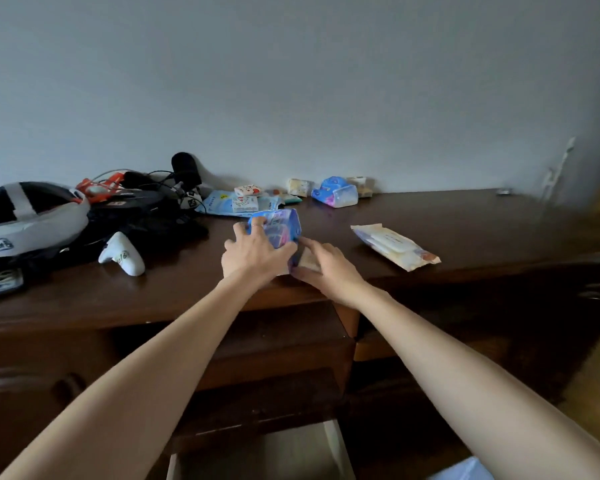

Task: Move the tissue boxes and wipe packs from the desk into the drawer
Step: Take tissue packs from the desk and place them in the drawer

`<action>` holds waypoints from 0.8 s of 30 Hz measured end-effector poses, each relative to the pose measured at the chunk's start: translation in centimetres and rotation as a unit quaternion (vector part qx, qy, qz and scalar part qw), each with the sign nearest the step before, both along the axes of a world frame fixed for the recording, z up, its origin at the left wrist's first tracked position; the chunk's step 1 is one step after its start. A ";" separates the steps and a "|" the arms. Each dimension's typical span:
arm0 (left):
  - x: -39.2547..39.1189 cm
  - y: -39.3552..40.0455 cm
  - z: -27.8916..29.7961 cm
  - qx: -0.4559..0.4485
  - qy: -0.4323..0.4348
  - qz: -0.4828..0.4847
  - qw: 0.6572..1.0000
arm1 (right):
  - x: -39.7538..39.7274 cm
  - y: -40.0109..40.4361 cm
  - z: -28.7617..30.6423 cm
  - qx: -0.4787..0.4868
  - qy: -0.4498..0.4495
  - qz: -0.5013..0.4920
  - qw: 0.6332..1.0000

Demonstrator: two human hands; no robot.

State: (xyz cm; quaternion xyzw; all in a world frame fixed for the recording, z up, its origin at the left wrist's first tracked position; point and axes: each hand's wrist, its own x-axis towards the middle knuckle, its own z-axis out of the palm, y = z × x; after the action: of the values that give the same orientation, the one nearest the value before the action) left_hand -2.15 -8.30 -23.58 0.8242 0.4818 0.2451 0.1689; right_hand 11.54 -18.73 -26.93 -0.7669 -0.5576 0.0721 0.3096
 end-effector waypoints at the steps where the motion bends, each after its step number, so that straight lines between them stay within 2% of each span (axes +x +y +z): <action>1: -1.1 -1.0 0.0 -0.017 -0.052 0.011 0.998 | -0.7 -0.8 -0.3 0.040 0.040 0.003 0.998; 3: -3.1 -3.4 0.2 -0.082 -0.183 0.010 0.980 | -2.2 -2.3 -0.8 0.155 0.152 0.010 0.976; 4: -4.1 -4.7 0.3 -0.127 -0.260 -0.009 0.957 | -3.1 -2.9 -0.9 0.206 0.204 0.011 0.957; 6: -6.5 -7.5 -0.1 -0.219 -0.393 -0.067 0.891 | -4.8 -3.9 -1.0 0.254 0.290 0.008 0.923; 7: -7.6 -8.7 -0.7 -0.259 -0.430 -0.085 0.861 | -5.7 -4.5 -1.0 0.260 0.331 0.012 0.907; 10: -11.0 -10.9 -4.9 -0.357 -0.467 -0.111 0.801 | -7.8 -7.0 -2.3 0.247 0.393 0.040 0.885; 14: -15.3 -11.5 -13.2 -0.468 -0.467 -0.120 0.741 | -9.7 -9.7 -7.6 0.169 0.400 0.041 0.900; 19: -17.7 -13.1 -20.7 -0.586 -0.396 -0.059 0.704 | -12.6 -11.0 -15.9 0.033 0.407 0.042 0.912; 21: -18.2 -13.1 -22.7 -0.578 -0.391 -0.021 0.716 | -14.3 -10.3 -19.0 -0.036 0.414 0.046 0.909; 24: -19.3 -11.0 -26.2 -0.511 -0.406 0.065 0.755 | -15.9 -8.5 -23.4 -0.083 0.426 0.005 0.901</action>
State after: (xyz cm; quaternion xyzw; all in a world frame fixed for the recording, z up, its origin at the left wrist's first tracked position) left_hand -21.44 -19.32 -49.76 0.4048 0.4734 0.2845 0.7287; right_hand -4.33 -27.23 -50.34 -0.6834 -0.3683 0.4393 0.4520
